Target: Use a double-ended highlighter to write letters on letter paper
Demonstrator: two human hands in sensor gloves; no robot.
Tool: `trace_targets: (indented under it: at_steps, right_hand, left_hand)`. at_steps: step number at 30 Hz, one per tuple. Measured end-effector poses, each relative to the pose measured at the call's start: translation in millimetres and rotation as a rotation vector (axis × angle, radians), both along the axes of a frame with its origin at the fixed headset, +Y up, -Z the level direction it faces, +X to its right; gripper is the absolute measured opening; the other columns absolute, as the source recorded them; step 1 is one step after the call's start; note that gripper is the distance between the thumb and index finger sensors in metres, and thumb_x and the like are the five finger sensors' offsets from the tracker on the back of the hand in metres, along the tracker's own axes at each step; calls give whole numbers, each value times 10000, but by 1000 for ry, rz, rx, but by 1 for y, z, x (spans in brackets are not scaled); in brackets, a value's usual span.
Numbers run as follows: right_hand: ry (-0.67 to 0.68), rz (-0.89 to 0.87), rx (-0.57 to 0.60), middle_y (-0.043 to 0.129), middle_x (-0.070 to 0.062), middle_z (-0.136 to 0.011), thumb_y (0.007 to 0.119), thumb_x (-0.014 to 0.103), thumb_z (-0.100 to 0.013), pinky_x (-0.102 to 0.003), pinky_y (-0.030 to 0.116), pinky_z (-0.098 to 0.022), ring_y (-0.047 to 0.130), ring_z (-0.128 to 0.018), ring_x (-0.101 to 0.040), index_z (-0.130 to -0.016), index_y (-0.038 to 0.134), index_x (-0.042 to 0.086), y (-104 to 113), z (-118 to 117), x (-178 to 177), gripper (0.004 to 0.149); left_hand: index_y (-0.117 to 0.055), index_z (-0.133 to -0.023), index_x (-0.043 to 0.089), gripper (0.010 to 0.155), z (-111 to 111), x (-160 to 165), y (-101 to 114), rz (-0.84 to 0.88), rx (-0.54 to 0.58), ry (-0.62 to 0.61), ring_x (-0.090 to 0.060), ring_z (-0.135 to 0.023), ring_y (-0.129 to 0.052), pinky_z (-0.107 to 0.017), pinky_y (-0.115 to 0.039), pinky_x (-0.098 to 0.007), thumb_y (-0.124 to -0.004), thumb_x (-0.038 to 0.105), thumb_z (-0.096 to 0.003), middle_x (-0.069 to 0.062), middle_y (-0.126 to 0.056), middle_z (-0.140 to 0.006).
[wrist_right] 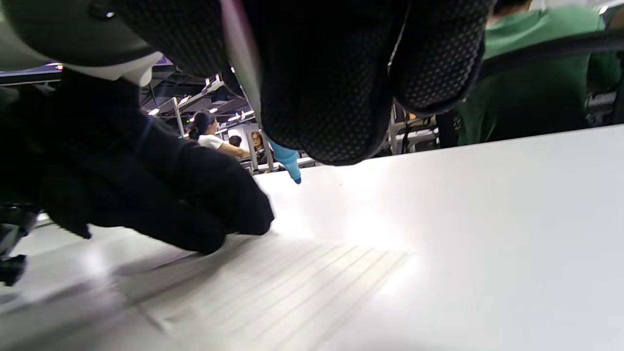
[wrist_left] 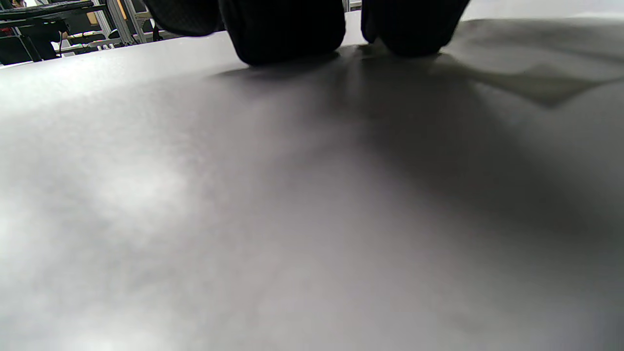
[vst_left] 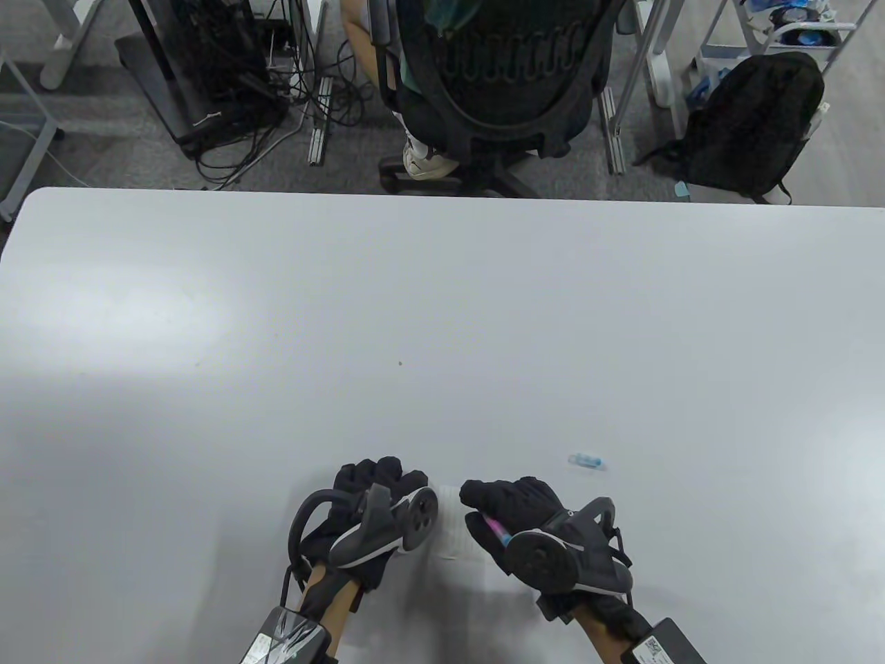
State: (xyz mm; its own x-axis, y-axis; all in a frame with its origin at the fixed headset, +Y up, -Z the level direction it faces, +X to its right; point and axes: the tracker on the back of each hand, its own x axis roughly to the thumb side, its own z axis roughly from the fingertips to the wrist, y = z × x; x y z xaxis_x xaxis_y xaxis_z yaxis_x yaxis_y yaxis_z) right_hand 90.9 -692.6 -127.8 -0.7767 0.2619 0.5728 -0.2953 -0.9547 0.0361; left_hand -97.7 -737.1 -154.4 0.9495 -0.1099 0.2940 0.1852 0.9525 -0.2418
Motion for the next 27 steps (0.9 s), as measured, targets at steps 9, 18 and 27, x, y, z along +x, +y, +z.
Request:
trace_targets:
  at_steps: [9, 18, 27]
  right_hand:
    - [23, 37, -45, 911, -153, -844, 661, 439, -549, -577, 755, -611, 976, -671, -311, -986, 671, 175, -20, -3, -20, 511]
    - [9, 67, -34, 911, -166, -843, 665, 430, -549, -580, 756, -605, 975, -668, -321, -986, 681, 168, -27, -8, -27, 510]
    - [53, 21, -83, 939, -168, -815, 682, 422, -542, -575, 767, -603, 988, -655, -319, -950, 736, 184, -25, -9, -23, 476]
  left_hand:
    - [-536, -1072, 397, 523, 0, 0, -1, 19, -16, -13, -295, -1012, -656, -807, -563, -583, -684, 477, -576, -52, -571, -1141]
    - [-542, -1071, 396, 519, 0, 0, -1, 21, -12, -17, -296, -1012, -658, -805, -568, -584, -685, 472, -578, -52, -575, -1141]
    - [-520, -1082, 415, 531, 0, 0, -1, 33, -27, -17, -300, -1022, -637, -810, -558, -587, -687, 462, -580, -58, -552, -1150]
